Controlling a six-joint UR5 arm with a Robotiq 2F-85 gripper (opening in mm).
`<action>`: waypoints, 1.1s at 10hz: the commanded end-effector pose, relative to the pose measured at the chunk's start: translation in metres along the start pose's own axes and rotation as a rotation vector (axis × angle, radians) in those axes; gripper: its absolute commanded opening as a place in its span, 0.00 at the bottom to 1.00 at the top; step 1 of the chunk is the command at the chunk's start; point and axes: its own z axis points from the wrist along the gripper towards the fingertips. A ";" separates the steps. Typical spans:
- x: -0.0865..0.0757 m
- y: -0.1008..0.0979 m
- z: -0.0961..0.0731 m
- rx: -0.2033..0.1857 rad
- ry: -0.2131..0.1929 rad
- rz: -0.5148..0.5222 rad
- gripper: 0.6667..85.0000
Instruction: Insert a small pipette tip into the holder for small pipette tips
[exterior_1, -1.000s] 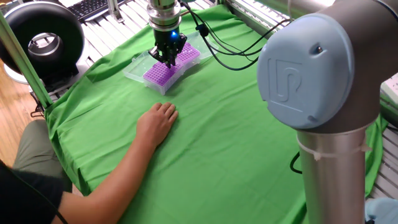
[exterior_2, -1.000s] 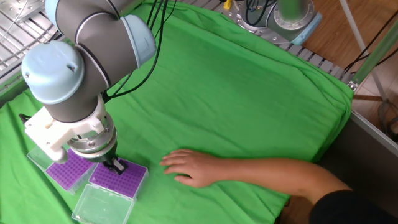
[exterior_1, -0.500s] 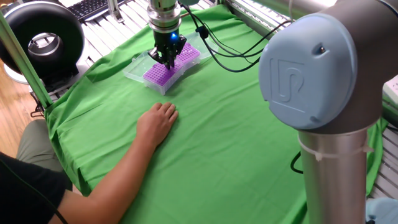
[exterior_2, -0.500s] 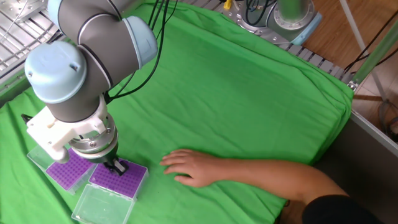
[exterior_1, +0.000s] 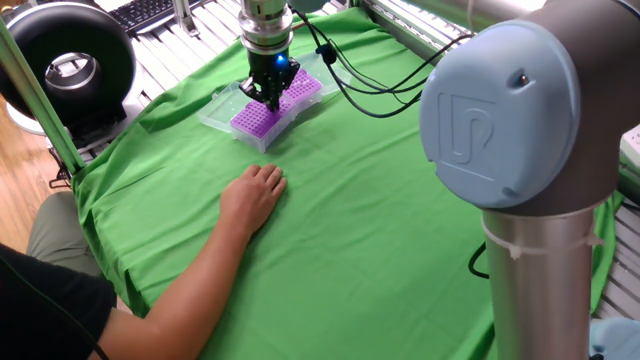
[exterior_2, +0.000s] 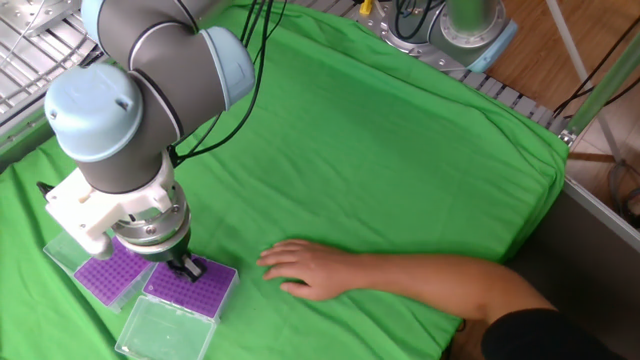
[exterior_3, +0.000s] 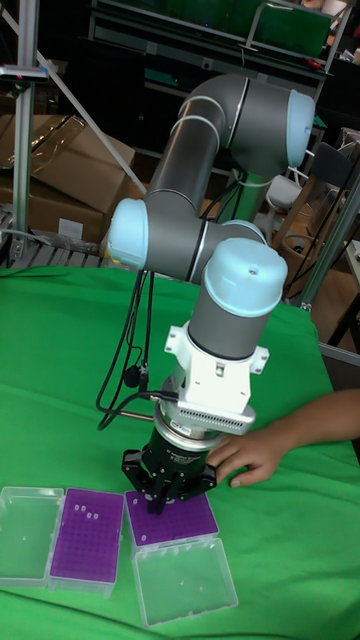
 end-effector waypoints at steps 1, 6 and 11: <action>0.000 0.001 -0.002 -0.012 -0.003 0.010 0.07; 0.009 -0.007 -0.016 -0.006 0.040 0.014 0.02; 0.005 -0.014 -0.039 0.016 0.068 0.003 0.00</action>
